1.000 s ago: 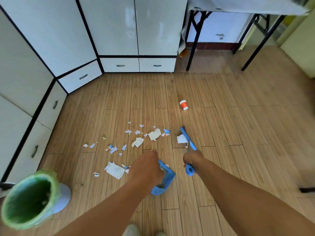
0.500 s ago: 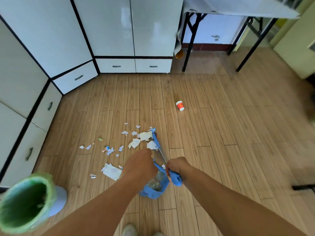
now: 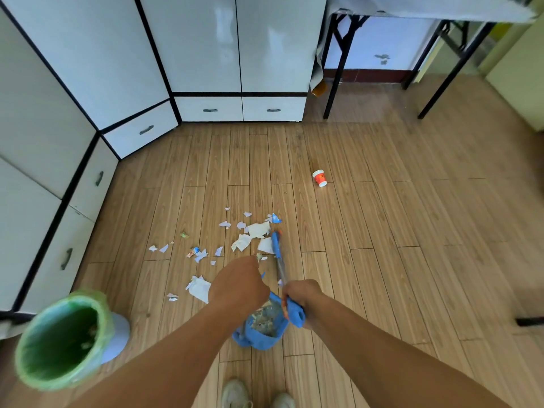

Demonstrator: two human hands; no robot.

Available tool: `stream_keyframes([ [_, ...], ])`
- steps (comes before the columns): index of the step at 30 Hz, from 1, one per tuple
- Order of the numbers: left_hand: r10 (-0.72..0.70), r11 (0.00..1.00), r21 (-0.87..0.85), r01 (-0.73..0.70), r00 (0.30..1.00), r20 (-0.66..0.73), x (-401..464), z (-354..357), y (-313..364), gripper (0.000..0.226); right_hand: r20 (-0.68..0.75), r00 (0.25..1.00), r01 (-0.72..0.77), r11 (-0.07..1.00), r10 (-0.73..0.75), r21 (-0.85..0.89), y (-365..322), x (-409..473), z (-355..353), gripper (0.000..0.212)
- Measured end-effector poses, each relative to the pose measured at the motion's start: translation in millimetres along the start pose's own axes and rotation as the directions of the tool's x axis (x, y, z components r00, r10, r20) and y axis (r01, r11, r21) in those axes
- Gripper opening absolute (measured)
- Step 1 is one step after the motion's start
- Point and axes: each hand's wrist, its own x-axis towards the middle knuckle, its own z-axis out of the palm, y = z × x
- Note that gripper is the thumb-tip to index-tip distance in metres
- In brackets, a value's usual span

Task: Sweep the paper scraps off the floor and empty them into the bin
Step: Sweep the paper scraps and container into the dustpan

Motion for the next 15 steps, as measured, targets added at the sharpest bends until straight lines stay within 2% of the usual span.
stream_keyframes([
  [4, -0.001, 1.000, -0.014, 0.001, 1.000, 0.003, 2, -4, -6, 0.038, 0.032, 0.999, 0.006, 0.999, -0.007, 0.038, -15, -9, 12, 0.013],
  [10, 0.009, 0.999, -0.042, -0.009, 1.000, -0.009, 13, -14, -9, 0.037, -0.051, 0.995, 0.084, 0.992, -0.089, -0.092, -39, -9, 14, 0.028],
  [15, 0.002, 0.997, -0.078, -0.002, 1.000, -0.011, 29, -17, -6, 0.041, -0.107, 0.989, 0.078, 0.981, -0.098, -0.178, -61, 18, 5, 0.023],
])
